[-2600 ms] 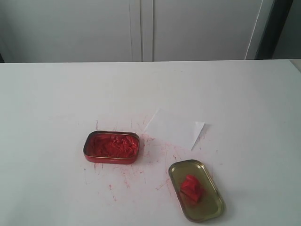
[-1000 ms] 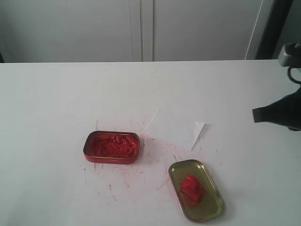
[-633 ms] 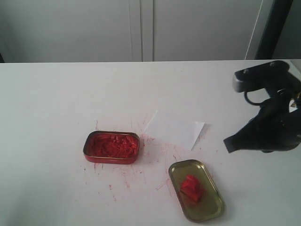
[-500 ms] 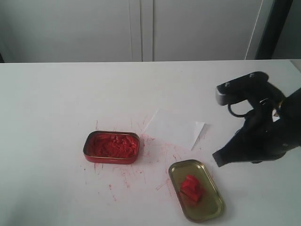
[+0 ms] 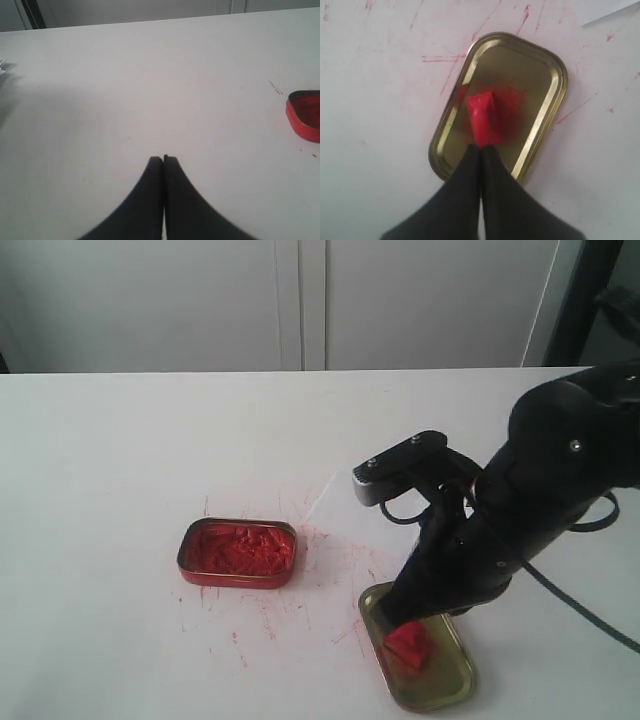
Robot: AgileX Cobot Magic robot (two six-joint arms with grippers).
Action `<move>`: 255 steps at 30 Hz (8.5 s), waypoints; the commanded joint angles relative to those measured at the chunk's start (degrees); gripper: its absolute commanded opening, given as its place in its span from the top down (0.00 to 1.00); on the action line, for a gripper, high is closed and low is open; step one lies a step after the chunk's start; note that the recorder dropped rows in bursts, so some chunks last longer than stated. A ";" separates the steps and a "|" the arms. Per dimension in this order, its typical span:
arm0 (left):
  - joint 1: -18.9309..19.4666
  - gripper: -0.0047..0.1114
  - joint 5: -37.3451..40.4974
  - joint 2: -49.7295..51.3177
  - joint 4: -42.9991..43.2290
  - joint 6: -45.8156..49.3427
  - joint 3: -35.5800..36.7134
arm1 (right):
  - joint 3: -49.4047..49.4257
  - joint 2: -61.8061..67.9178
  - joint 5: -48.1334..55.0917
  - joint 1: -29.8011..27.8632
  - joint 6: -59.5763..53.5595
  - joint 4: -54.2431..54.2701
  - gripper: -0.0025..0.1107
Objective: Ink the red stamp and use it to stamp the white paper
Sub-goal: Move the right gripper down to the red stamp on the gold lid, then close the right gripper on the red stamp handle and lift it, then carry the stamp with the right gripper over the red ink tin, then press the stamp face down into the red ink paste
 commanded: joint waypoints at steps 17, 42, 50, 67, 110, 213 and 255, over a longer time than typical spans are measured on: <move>-0.16 0.96 -0.21 -0.22 0.08 -0.05 0.17 | -3.42 8.76 0.68 0.22 -3.15 0.53 0.66; -0.16 0.96 -0.21 -0.22 0.08 -0.05 0.17 | -3.45 14.27 0.02 0.22 -3.41 0.53 0.93; -0.16 0.96 -0.21 -0.22 0.08 -0.05 0.17 | -3.71 14.27 0.33 0.22 -3.41 0.53 0.98; -0.16 0.96 -0.21 -0.22 0.08 -0.05 0.17 | -7.49 10.62 5.42 0.22 -3.41 -0.34 0.98; -0.16 0.96 -0.21 -0.22 0.08 -0.05 0.17 | -23.30 10.79 12.53 0.97 -2.89 -0.11 0.98; -0.16 0.96 -0.21 -0.22 0.08 -0.05 0.17 | -69.80 49.53 26.58 9.96 3.11 -1.24 0.98; -0.16 0.96 -0.21 -0.22 0.08 -0.05 0.17 | -61.71 49.22 22.47 5.11 -3.00 13.97 0.98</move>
